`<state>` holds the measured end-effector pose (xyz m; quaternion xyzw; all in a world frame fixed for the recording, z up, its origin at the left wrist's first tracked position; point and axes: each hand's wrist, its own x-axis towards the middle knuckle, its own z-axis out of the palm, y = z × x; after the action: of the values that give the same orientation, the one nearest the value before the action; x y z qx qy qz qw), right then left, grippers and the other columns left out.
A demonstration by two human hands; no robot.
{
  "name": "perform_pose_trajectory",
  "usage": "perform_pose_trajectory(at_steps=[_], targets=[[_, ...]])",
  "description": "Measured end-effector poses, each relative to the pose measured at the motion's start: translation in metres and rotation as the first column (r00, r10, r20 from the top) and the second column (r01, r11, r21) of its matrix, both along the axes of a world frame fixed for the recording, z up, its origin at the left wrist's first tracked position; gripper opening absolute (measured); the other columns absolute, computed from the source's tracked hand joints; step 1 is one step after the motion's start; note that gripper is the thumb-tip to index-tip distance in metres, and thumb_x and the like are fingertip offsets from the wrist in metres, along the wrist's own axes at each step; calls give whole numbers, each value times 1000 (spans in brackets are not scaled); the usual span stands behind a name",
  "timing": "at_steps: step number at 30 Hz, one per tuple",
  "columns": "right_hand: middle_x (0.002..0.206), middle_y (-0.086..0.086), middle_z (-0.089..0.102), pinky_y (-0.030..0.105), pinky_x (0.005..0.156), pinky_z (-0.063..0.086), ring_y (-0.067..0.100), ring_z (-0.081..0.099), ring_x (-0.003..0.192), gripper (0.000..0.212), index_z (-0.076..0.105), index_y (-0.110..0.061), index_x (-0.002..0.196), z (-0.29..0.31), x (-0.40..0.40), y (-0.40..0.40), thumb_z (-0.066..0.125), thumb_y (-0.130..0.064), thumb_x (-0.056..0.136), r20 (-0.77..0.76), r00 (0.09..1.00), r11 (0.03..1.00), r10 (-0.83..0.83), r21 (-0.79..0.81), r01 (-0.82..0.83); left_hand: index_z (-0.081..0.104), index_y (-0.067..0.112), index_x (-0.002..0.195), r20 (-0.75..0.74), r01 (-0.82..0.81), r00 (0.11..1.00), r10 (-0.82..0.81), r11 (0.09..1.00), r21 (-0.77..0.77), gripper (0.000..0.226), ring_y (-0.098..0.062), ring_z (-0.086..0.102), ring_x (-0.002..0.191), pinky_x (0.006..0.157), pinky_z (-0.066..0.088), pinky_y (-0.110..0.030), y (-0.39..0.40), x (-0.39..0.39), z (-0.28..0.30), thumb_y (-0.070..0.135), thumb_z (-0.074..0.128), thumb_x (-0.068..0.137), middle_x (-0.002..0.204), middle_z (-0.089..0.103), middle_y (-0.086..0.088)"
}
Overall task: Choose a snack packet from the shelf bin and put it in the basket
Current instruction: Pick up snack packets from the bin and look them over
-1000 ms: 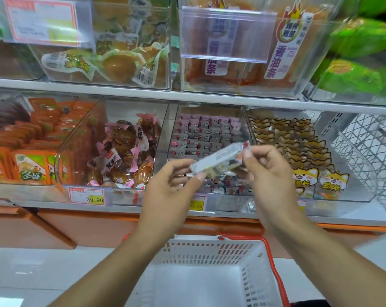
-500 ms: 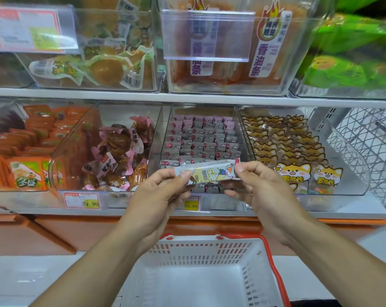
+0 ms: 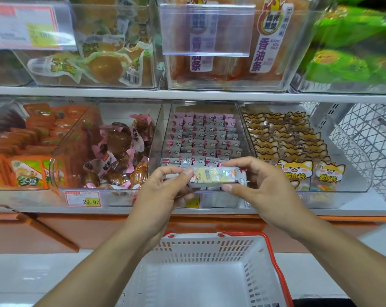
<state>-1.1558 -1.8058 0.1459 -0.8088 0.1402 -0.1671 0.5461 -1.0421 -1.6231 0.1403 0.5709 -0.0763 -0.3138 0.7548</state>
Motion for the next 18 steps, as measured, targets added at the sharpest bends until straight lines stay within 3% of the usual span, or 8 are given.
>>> perform_pose_trajectory(at_steps=[2, 6, 9, 13, 15, 18], targets=[[107, -6, 76, 38, 82, 62, 19, 73, 97, 35, 72, -34, 112, 1, 1, 0, 77, -37, 77, 12, 1000, 996, -14, 93, 13, 65, 19, 117, 58, 19, 998, -18, 1000, -1, 57, -17, 75, 96, 79, 60, -25, 1, 1, 2, 39, 82, 66, 105, 78, -3], [95, 9, 77, 26, 70, 61, 26, 74, 80, 36, 76, -20, 108, 2, 5, 2, 74, -41, 79, -54, 998, 913, -40, 403, 58, 75, 29, 112, 185, 90, 979, -90, 996, 9, 46, -8, 71, 108, 84, 57, -20, 4, 1, 2, 24, 85, 67, 116, 74, 11], [81, 10, 71, 28, 68, 60, 19, 67, 68, 56, 76, -8, 103, 2, 8, 2, 74, -53, 71, -116, 993, 853, -32, 514, 88, 77, 29, 107, 248, 130, 960, -132, 991, 22, 40, -15, 73, 107, 84, 57, -20, 5, -1, 1, 17, 83, 69, 114, 76, 4], [78, 3, 74, 28, 70, 60, 17, 69, 71, 64, 75, -13, 107, 1, 8, -2, 67, -67, 73, -156, 988, 900, -8, 429, 75, 78, 28, 104, 216, 84, 972, -92, 995, 46, 36, -19, 76, 98, 80, 59, -23, 4, -1, 1, 30, 83, 68, 108, 78, -5], [101, -4, 75, 26, 74, 59, 14, 74, 86, 55, 70, -30, 118, 2, 6, -6, 72, -63, 75, -112, 993, 932, 31, 362, 11, 80, 22, 100, 148, 52, 987, -58, 998, 41, 36, -20, 76, 90, 74, 59, -21, 4, -1, 2, 34, 83, 67, 100, 79, -9], [131, -14, 65, 28, 90, 58, 8, 67, 114, 70, 57, -44, 134, 5, 4, -9, 86, -40, 71, -34, 990, 971, 136, 202, -126, 81, 17, 94, 67, 24, 997, -29, 997, 70, 38, -23, 77, 87, 68, 58, -19, 5, 0, 4, 44, 83, 67, 85, 78, -11]])
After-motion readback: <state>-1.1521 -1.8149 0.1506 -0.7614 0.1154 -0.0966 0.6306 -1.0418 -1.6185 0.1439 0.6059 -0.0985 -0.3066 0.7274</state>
